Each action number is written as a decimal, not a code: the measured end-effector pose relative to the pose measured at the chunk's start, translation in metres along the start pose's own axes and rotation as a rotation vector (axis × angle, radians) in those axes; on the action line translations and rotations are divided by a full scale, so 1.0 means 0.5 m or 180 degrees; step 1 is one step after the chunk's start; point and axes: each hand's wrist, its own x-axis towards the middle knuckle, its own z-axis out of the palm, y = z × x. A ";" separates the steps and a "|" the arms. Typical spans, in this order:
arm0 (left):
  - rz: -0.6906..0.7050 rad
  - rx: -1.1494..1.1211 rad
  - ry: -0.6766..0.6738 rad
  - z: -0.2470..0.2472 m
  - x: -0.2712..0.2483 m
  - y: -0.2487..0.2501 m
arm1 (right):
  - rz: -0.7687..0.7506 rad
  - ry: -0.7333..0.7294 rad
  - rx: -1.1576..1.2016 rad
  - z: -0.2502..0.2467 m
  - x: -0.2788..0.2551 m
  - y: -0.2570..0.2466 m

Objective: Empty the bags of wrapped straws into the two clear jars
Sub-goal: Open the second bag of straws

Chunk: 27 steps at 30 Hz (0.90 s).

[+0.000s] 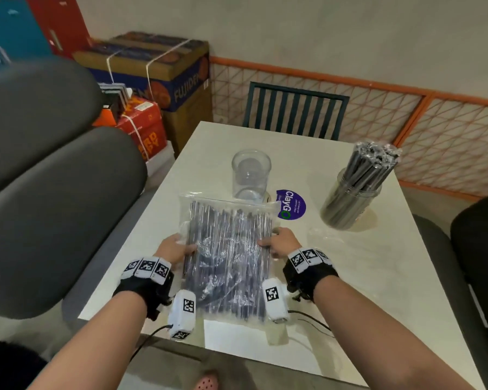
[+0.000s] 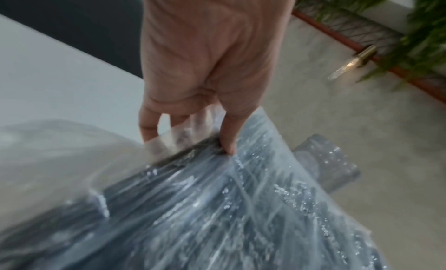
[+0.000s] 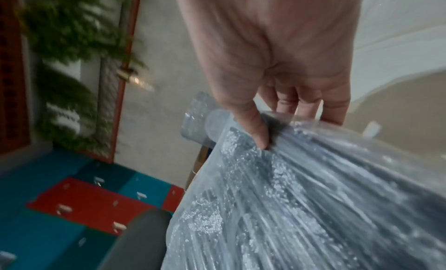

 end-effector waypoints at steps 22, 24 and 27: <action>0.1033 -0.1034 -0.1291 -0.014 -0.268 0.328 | -0.1865 0.0660 0.0110 -0.008 -0.182 -0.105; 0.1129 -0.1346 -0.1355 -0.009 -0.266 0.322 | -0.1781 0.0697 0.0085 -0.010 -0.191 -0.105; 0.1307 -0.1670 -0.1409 -0.001 -0.259 0.309 | -0.1994 0.0342 0.0018 -0.029 -0.209 -0.104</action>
